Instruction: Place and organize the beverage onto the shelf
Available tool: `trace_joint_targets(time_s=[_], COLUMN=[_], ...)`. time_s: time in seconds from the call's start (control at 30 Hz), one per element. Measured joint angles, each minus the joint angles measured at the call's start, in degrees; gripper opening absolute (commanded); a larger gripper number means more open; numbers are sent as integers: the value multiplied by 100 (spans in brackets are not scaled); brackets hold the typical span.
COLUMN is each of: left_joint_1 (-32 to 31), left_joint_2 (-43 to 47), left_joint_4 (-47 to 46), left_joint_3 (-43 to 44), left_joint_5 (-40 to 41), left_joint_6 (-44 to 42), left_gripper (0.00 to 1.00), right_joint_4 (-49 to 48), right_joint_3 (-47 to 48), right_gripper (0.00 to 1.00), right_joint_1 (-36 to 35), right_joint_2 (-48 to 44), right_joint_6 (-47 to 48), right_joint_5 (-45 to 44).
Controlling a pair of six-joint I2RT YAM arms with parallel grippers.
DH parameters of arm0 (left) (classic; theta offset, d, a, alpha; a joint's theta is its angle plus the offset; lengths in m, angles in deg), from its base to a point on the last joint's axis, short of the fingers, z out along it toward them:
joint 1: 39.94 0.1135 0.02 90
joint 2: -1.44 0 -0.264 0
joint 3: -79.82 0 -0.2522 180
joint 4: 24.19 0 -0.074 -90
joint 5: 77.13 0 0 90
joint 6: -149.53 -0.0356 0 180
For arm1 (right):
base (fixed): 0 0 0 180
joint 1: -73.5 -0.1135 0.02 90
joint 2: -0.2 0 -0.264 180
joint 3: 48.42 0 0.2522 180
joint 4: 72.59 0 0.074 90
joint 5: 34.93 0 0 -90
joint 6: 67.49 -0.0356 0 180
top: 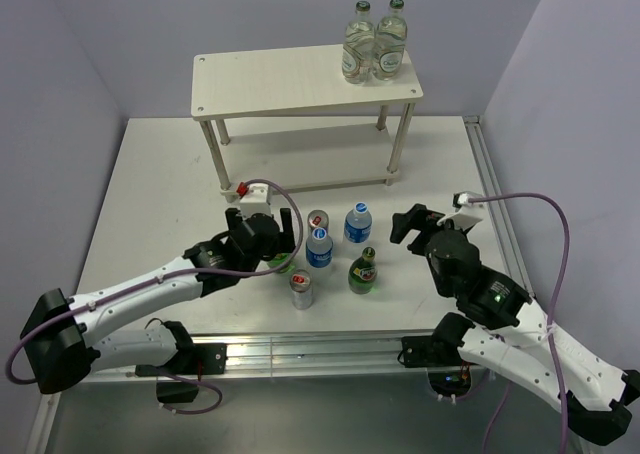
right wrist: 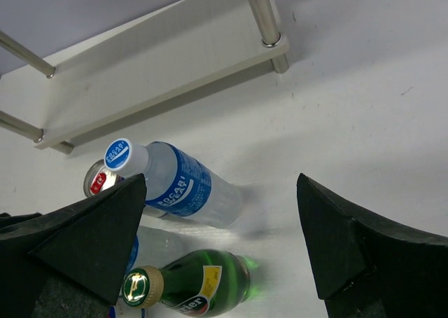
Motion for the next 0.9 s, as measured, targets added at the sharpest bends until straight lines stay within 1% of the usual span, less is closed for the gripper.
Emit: trace_joint_targets(time_s=[0.03, 0.07, 0.13, 0.17, 0.23, 0.27, 0.3, 0.33, 0.5, 0.63, 0.8, 0.9], left_joint_1=[0, 0, 0, 0, 0, 0, 0, -9, 4, 4, 4, 4], left_joint_2=[-90, -164, -293, -334, -417, -455, -479, -494, -507, -503, -507, -564], left_joint_4=[-79, -144, -282, -326, -437, -483, -531, -522, -520, -31, 1043, 1552], left_joint_3=[0, 0, 0, 0, 0, 0, 2, 26, 39, 232, 929, 1729], left_joint_5=[26, 50, 111, 140, 197, 219, 240, 393, 444, 468, 588, 732], left_joint_6=[-2, -4, -13, -7, -7, -2, 17, -116, -52, -15, -129, -358], left_gripper=[91, 82, 69, 55, 43, 20, 9, 0, 0, 0, 0, 0], right_joint_4=[-2, -4, -7, -7, -7, -7, -9, -15, -13, -13, -13, -13], right_joint_3=[0, 0, 0, -2, -2, -7, -11, -26, -81, -81, -81, -81], right_gripper=[95, 95, 95, 95, 95, 95, 95, 95, 95, 94, 94, 94], right_joint_1=[0, 0, 0, 0, 0, 0, 0, 0, 0, 0, 0, 0], right_joint_2=[-28, -48, -66, -68, -66, -68, -68, -68, -55, -48, -33, -35], right_joint_6=[-2, -7, -13, -13, -15, -15, -15, -15, -15, -13, -13, -11], right_joint_5=[0, 0, -2, -2, -9, -13, -15, -15, -20, -24, -37, -37])
